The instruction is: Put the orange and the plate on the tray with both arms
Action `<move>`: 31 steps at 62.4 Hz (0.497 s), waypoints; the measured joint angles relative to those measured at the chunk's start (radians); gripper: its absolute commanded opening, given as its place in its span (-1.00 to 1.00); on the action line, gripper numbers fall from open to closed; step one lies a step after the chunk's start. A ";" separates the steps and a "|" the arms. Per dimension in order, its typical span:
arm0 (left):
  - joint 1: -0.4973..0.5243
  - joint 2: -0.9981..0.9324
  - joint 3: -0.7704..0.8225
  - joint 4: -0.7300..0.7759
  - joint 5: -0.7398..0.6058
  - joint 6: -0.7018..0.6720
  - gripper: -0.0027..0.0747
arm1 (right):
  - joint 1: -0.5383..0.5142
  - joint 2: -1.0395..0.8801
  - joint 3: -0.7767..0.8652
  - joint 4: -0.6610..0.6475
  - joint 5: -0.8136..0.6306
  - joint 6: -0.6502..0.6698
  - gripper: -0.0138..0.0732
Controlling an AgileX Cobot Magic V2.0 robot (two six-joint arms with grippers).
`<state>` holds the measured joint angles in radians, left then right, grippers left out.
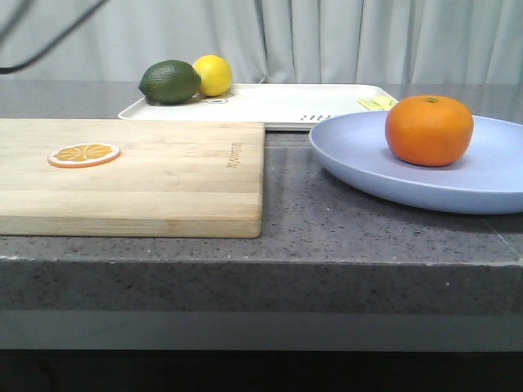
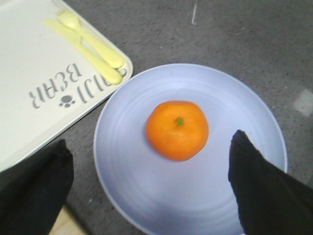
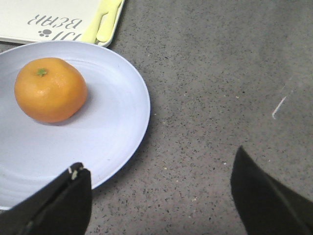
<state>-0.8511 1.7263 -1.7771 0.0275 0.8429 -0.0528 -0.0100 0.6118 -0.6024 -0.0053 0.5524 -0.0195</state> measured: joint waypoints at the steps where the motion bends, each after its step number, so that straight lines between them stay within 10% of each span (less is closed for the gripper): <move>1: 0.006 -0.014 0.021 0.000 -0.005 0.000 0.67 | 0.000 0.000 0.000 0.000 0.000 0.000 0.68; 31: 0.305 -0.639 0.646 -0.027 -0.091 0.000 0.67 | 0.000 0.000 0.000 0.000 -0.002 0.000 0.68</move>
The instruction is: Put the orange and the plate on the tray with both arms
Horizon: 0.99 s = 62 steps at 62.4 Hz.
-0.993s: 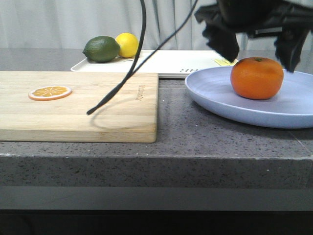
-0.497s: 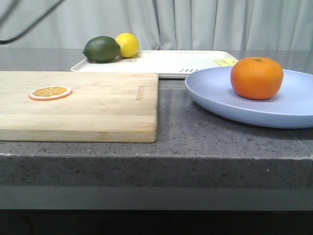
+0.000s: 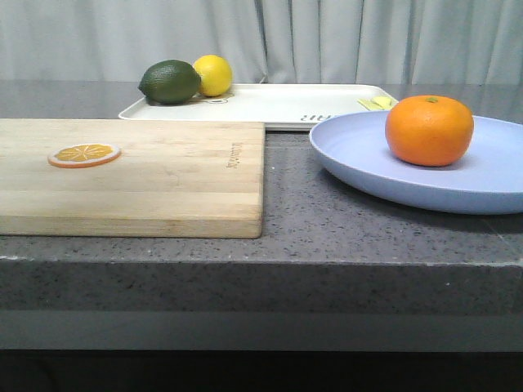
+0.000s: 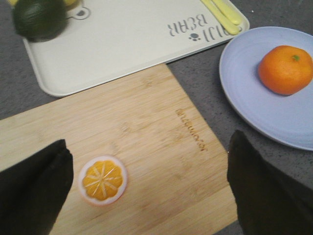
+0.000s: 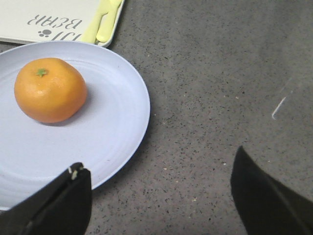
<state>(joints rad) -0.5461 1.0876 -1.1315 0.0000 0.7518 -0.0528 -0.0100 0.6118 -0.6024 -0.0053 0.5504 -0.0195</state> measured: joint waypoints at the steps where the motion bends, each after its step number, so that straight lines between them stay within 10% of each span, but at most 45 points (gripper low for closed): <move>1: 0.007 -0.020 0.015 0.000 0.000 0.000 0.67 | 0.000 0.000 0.000 0.000 0.000 0.000 0.68; 27: 0.072 -0.487 0.323 -0.005 0.008 0.000 0.67 | 0.000 0.004 0.000 -0.002 0.046 0.000 0.68; 62: 0.072 -0.535 0.349 0.009 0.013 0.000 0.67 | 0.000 0.399 -0.415 -0.002 0.571 0.000 0.68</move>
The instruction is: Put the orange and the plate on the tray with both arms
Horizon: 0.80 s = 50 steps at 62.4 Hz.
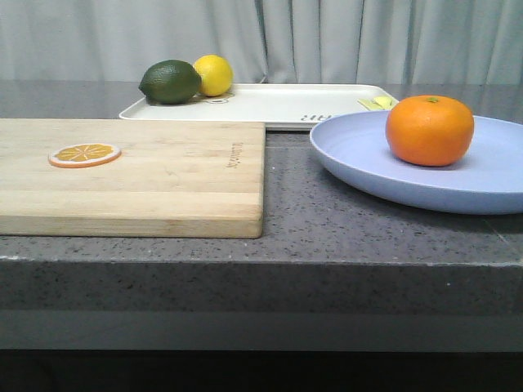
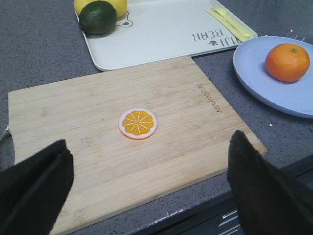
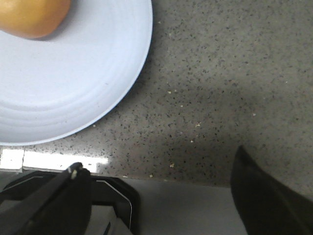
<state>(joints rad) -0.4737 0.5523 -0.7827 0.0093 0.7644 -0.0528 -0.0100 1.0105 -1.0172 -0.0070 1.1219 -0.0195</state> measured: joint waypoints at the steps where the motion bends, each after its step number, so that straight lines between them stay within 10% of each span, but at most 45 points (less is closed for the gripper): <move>1: 0.000 0.000 0.000 0.000 0.000 0.000 0.67 | 0.000 0.013 -0.009 0.000 0.007 0.000 0.68; 17: 0.000 0.000 0.000 0.011 -0.002 0.000 0.67 | -0.073 0.215 -0.117 0.044 0.065 -0.043 0.68; 50: 0.000 0.000 0.000 0.023 -0.021 0.000 0.67 | -0.308 0.496 -0.124 0.562 0.048 -0.350 0.68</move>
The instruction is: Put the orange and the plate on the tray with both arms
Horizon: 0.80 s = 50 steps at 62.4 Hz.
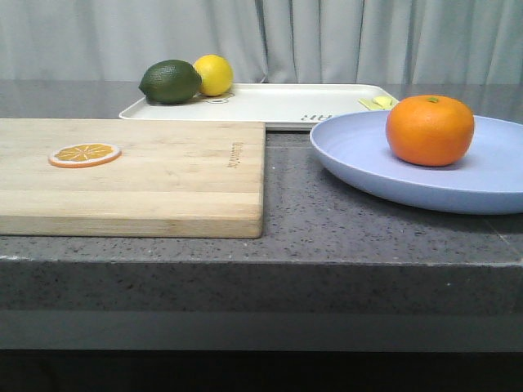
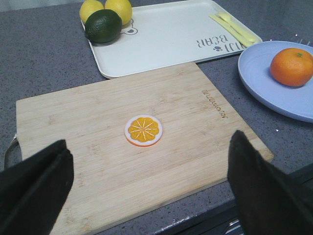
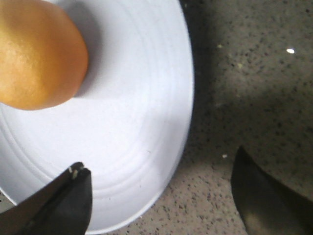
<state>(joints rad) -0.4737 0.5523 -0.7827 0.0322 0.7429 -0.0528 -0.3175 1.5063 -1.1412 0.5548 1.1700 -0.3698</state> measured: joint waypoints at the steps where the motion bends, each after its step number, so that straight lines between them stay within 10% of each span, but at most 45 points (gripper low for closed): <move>1: 0.000 0.000 0.000 0.000 0.000 0.000 0.67 | 0.000 0.007 0.000 0.004 -0.002 -0.002 0.68; 15: 0.000 0.000 0.000 0.000 0.000 0.000 0.67 | 0.000 0.087 -0.002 0.045 -0.039 -0.021 0.64; 32: 0.000 0.000 0.000 0.001 0.000 0.000 0.67 | 0.000 0.120 -0.004 0.064 -0.066 -0.021 -0.03; 50: 0.000 0.000 0.000 0.001 0.000 0.000 0.67 | 0.000 0.122 -0.004 0.076 -0.090 -0.021 -0.30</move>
<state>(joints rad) -0.4737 0.5523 -0.7827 0.0336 0.7429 -0.0528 -0.3175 1.6287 -1.1454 0.6313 1.0805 -0.3910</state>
